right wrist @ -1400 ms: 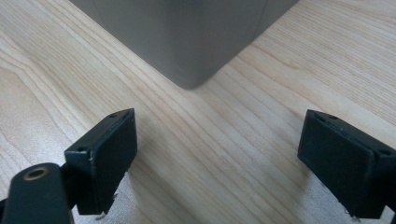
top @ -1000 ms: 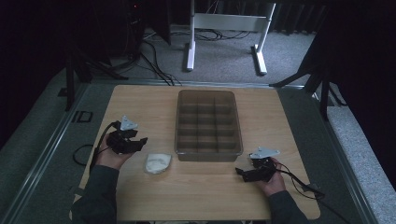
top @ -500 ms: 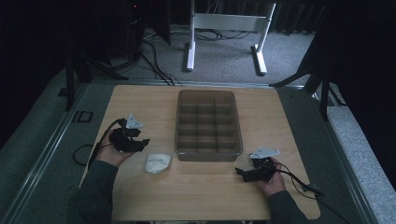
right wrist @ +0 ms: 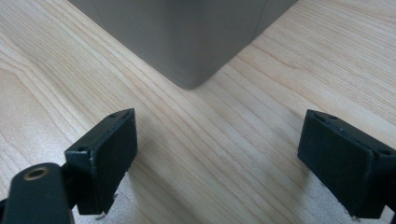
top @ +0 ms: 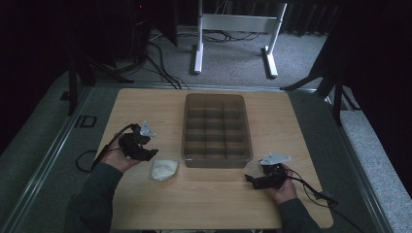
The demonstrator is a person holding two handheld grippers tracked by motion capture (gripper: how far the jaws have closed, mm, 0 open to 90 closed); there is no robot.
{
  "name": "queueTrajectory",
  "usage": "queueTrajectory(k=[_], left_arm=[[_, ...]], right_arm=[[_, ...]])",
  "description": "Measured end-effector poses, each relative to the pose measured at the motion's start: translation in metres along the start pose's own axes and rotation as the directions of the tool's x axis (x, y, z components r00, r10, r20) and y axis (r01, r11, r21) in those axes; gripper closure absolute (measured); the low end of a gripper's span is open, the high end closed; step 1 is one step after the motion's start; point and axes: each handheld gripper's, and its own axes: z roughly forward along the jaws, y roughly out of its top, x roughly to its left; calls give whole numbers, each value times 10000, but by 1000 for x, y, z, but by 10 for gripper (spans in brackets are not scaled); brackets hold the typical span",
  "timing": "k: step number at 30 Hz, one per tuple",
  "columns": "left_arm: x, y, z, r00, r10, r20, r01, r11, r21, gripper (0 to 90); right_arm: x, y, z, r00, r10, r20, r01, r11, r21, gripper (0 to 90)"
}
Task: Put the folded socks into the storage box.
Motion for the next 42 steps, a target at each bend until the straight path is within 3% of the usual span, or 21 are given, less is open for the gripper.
queueTrajectory(k=[12,16,26,34,42], left_arm=[[-6,5,4,9963,806,290,-822,9950,568,467],[-9,8,7,9908,1254,517,-1297,9874,906,464],[-16,9,17,9777,1888,917,-2003,9698,1393,455],[-20,10,26,9683,2087,1373,-2319,9553,1834,457],[-28,8,35,9542,2326,1884,-2713,9379,2162,445]], right_arm=[[0,0,0,10000,10,9,-10,10000,1,116],[0,0,0,10000,15,15,-15,10000,-1,116],[0,0,0,10000,4,15,-4,10000,3,116],[0,0,0,10000,-4,15,4,10000,5,116],[0,0,0,10000,-1,16,1,10000,5,116]])
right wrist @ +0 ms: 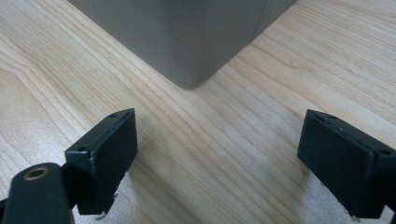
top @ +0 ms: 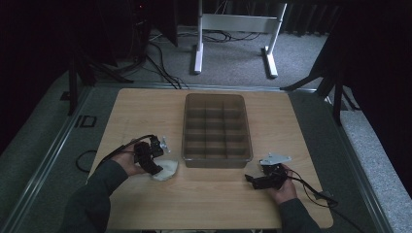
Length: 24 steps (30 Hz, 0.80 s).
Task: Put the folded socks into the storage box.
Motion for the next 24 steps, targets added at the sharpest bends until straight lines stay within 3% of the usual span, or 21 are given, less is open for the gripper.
queueTrajectory(k=[17,24], left_arm=[[-11,2,23,9965,13,835,-35,9996,269,363],[-11,3,32,9933,-310,1115,257,9985,488,345]], right_arm=[[0,0,0,10000,1,0,-1,10000,0,116],[0,0,0,10000,4,2,-4,10000,-1,116]])
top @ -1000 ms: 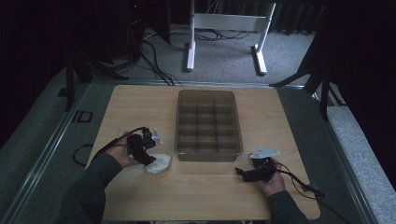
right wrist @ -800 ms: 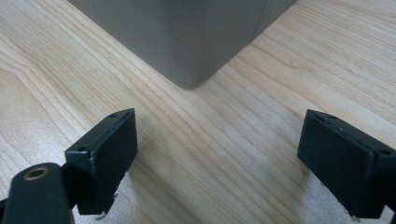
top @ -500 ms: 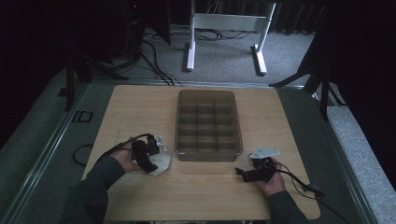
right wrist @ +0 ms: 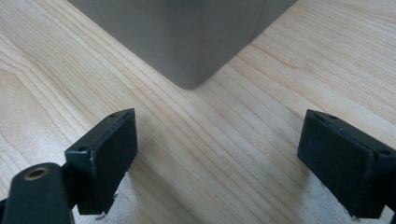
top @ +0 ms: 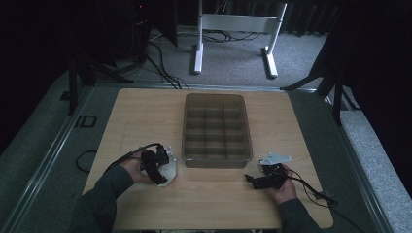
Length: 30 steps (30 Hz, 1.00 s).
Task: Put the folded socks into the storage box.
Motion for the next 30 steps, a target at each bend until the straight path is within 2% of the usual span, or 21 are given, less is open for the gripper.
queueTrajectory(k=[5,8,11,14,18,22,30], left_arm=[[1,1,3,9998,-141,169,138,9998,123,342],[3,1,3,9989,-355,315,350,9993,166,349],[2,3,3,9983,-462,351,453,9986,268,393],[-1,4,1,9987,-197,475,180,9992,360,509],[-4,5,0,9988,209,440,-225,9991,355,647],[-4,5,-2,9982,419,422,-433,9985,321,689],[-1,3,-15,9989,366,305,-367,9993,2,699]], right_arm=[[0,0,0,10000,3,6,-3,10000,-3,116],[0,0,0,10000,8,9,-8,10000,-3,116],[0,0,0,10000,11,13,-11,10000,-3,116],[0,0,0,10000,13,15,-13,10000,-2,116],[0,0,0,10000,14,18,-14,10000,-4,116],[0,0,0,10000,15,20,-15,10000,-1,117],[0,0,0,10000,14,20,-14,10000,-5,117]])
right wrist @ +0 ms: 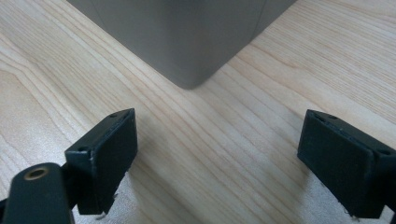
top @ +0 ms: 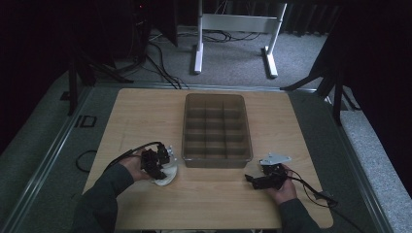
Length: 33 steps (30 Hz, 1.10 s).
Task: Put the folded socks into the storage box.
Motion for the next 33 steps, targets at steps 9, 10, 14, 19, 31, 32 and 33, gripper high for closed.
queueTrajectory(k=[9,10,14,19,31,32,33], left_arm=[[3,-3,-18,9999,-1,-167,-6,9993,-386,699],[3,-3,-20,9999,-4,-171,-3,9991,-428,700],[4,-4,-27,9998,58,-200,-68,9986,-518,699],[4,-4,-35,9995,75,-300,-96,9976,-691,699],[6,-1,-51,9990,187,-403,-224,9953,-947,698],[6,-1,-52,9989,199,-427,-239,9952,-947,698],[6,0,-52,9988,208,-448,-249,9953,-935,698]], right_arm=[[0,0,0,10000,-1,-1,1,10000,3,117],[0,0,0,10000,2,0,-2,10000,2,116],[0,0,0,10000,2,-1,-2,10000,2,116],[0,0,0,10000,0,0,0,10000,0,117],[0,0,0,10000,31,-2,-31,10000,-6,117],[0,0,0,10000,31,-2,-31,10000,-5,116],[0,0,0,10000,31,0,-31,10000,-6,117]])
